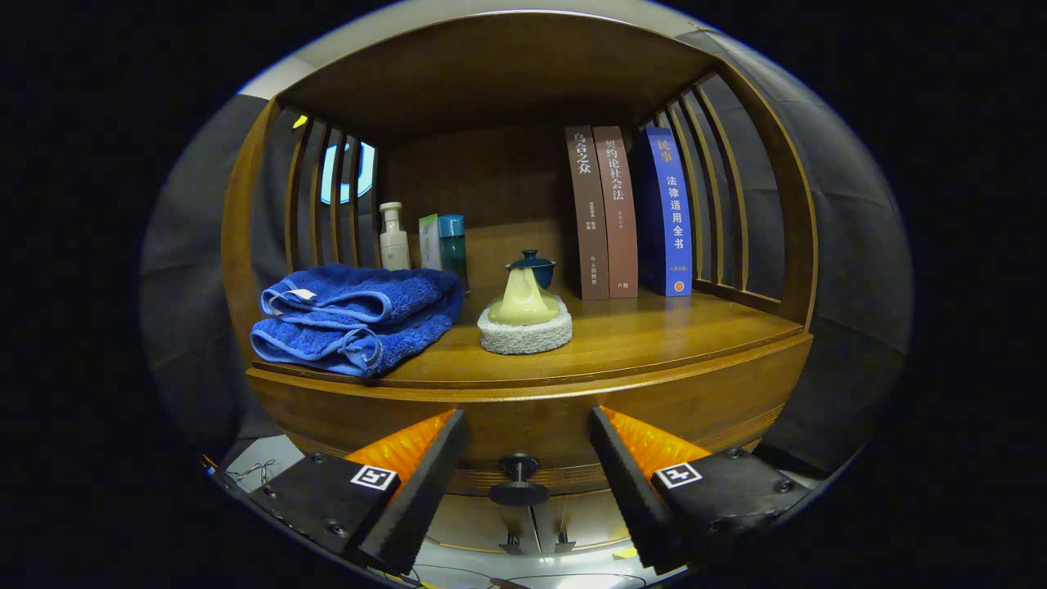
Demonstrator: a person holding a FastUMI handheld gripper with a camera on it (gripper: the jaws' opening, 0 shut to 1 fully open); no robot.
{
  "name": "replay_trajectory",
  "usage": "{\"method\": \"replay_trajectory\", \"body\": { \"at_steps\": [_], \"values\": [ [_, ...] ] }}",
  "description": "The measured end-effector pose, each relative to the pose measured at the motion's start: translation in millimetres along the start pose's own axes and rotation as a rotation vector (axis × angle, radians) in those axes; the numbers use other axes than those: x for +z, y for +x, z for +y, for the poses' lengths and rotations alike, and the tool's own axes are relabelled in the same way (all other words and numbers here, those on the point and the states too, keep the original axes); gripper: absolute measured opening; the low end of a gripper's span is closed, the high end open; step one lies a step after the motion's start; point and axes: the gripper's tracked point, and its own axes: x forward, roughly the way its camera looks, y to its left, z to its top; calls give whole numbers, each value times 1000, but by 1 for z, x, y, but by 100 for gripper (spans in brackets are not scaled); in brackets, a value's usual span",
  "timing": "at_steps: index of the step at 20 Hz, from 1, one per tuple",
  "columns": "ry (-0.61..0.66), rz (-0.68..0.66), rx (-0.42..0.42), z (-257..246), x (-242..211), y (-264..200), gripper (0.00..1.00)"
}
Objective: Pull open the drawer, take out the items inside it, and place them on the countertop above the cabinet.
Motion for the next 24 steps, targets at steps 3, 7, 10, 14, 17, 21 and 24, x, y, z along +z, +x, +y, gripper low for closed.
{"method": "replay_trajectory", "body": {
  "at_steps": [3,7,10,14,17,21,24],
  "values": [
    [8,-20,-5,-3,12,-13,100],
    [-20,-62,-12,-5,46,-44,100],
    [-31,-115,11,1,94,-78,99],
    [-60,-179,26,11,163,-127,99],
    [-37,-229,62,23,208,-162,99],
    [-24,-246,96,35,245,-202,99],
    [-45,-254,117,41,258,-226,99]
  ]
}}
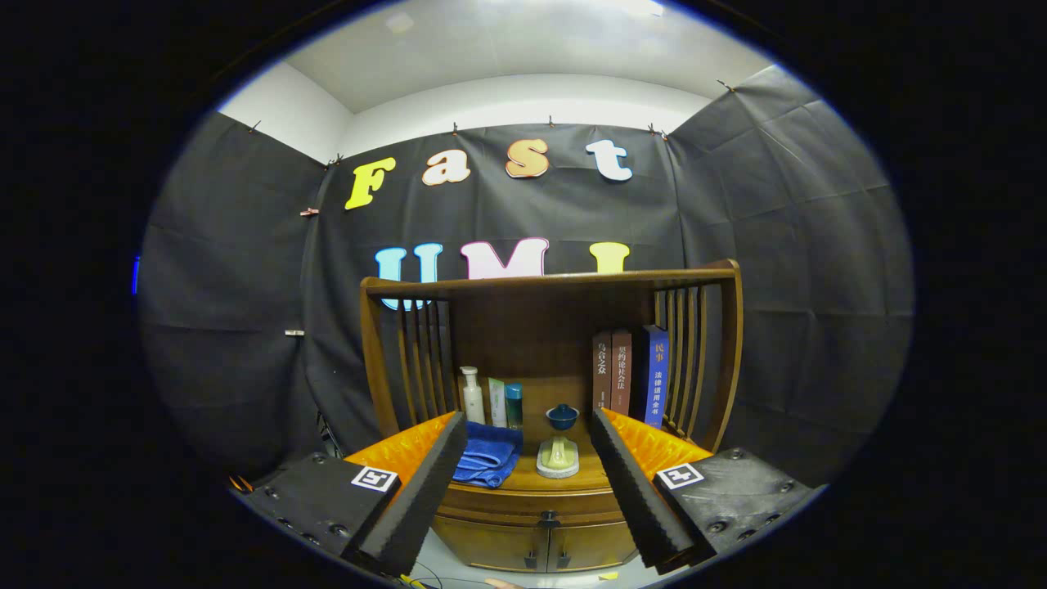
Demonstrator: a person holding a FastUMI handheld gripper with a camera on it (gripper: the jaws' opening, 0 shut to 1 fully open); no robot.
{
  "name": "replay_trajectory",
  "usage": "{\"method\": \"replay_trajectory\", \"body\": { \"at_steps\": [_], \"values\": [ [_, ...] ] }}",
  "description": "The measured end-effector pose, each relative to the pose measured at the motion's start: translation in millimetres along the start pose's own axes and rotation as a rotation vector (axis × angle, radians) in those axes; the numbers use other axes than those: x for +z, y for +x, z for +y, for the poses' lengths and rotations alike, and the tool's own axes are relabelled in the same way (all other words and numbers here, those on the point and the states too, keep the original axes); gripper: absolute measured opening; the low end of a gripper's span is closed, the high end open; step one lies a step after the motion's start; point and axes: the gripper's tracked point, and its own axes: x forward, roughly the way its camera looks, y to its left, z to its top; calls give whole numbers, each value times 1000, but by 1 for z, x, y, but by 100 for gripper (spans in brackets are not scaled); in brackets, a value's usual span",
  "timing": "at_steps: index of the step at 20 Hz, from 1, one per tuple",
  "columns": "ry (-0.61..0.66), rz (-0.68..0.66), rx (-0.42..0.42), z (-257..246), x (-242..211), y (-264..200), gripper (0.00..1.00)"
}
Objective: Pull open the drawer, take out the items inside it, and place them on the countertop above the cabinet.
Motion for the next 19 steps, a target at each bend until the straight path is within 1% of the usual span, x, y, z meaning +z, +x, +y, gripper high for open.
{"method": "replay_trajectory", "body": {
  "at_steps": [6,19],
  "values": [
    [24,0,-5,-5,8,-18,99],
    [25,-20,-9,-16,14,-25,99]
  ]
}}
